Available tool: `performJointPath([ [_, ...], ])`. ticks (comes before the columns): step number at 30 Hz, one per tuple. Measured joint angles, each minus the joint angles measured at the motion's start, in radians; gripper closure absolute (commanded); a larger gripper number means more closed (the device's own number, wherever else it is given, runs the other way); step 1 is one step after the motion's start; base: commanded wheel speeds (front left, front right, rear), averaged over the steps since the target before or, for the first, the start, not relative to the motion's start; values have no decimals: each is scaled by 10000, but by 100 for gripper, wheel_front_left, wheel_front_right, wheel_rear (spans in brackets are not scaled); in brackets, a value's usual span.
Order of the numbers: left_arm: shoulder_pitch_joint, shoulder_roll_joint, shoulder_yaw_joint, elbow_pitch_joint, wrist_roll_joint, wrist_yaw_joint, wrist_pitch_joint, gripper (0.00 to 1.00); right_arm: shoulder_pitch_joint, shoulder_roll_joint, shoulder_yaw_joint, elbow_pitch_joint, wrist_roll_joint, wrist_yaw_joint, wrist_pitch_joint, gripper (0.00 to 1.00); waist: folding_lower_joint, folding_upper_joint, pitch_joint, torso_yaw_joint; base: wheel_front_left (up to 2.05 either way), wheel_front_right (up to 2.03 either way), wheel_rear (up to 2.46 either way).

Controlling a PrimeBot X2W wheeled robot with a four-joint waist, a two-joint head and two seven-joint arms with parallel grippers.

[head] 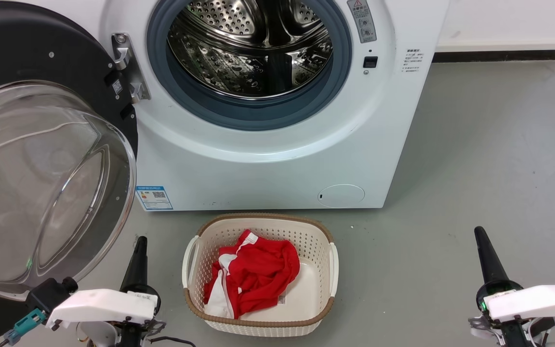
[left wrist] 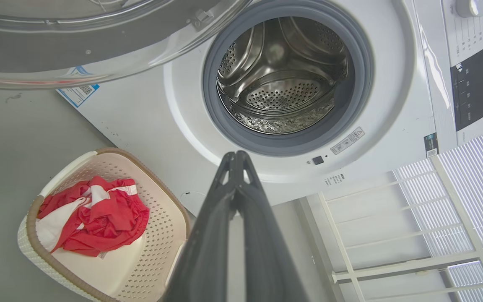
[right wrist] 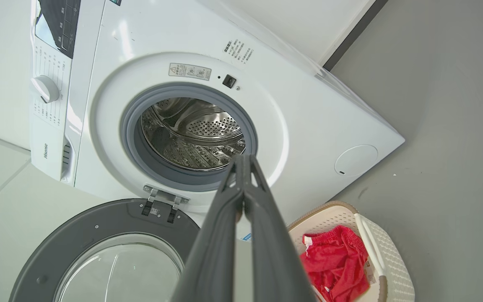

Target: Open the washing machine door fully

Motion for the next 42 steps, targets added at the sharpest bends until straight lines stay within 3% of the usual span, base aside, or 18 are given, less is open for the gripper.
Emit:
performJointPath([
  [42,-229,-77,479,268,-3877,-420,974,100,-432,-2,-311,508,3879,-2,826,100,0,0,-129,83,0,0,0],
])
